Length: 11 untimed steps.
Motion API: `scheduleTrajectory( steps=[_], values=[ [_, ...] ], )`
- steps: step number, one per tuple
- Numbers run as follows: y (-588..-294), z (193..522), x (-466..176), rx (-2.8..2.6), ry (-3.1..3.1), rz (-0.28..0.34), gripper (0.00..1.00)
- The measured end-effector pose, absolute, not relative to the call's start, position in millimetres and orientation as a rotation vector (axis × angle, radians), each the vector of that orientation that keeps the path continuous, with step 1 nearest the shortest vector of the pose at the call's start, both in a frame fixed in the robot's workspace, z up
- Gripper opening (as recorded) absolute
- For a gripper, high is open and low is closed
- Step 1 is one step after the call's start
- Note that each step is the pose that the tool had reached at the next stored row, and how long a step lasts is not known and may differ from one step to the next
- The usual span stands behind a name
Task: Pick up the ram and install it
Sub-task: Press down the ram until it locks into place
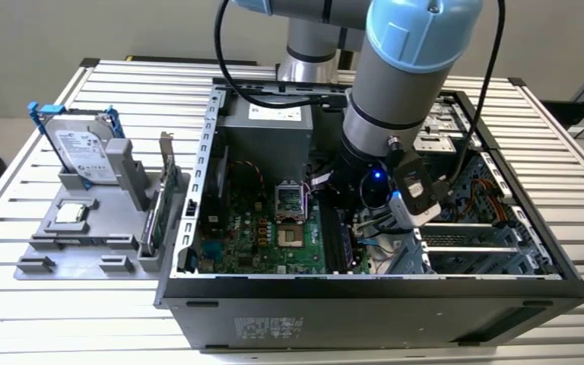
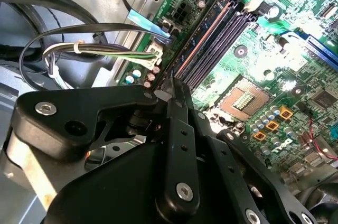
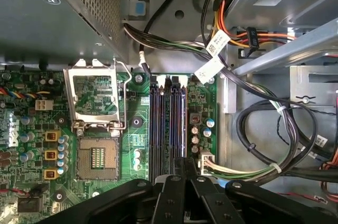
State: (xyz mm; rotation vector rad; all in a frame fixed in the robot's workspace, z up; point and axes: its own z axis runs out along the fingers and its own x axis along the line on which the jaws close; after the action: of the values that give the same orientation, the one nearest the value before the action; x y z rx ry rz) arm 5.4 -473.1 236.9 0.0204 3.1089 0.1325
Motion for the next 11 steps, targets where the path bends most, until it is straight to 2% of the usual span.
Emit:
scheduleTrajectory(
  steps=[11],
  values=[
    [-473.2,236.6,4.5,-0.004,3.11,0.129,0.0]
  ],
)
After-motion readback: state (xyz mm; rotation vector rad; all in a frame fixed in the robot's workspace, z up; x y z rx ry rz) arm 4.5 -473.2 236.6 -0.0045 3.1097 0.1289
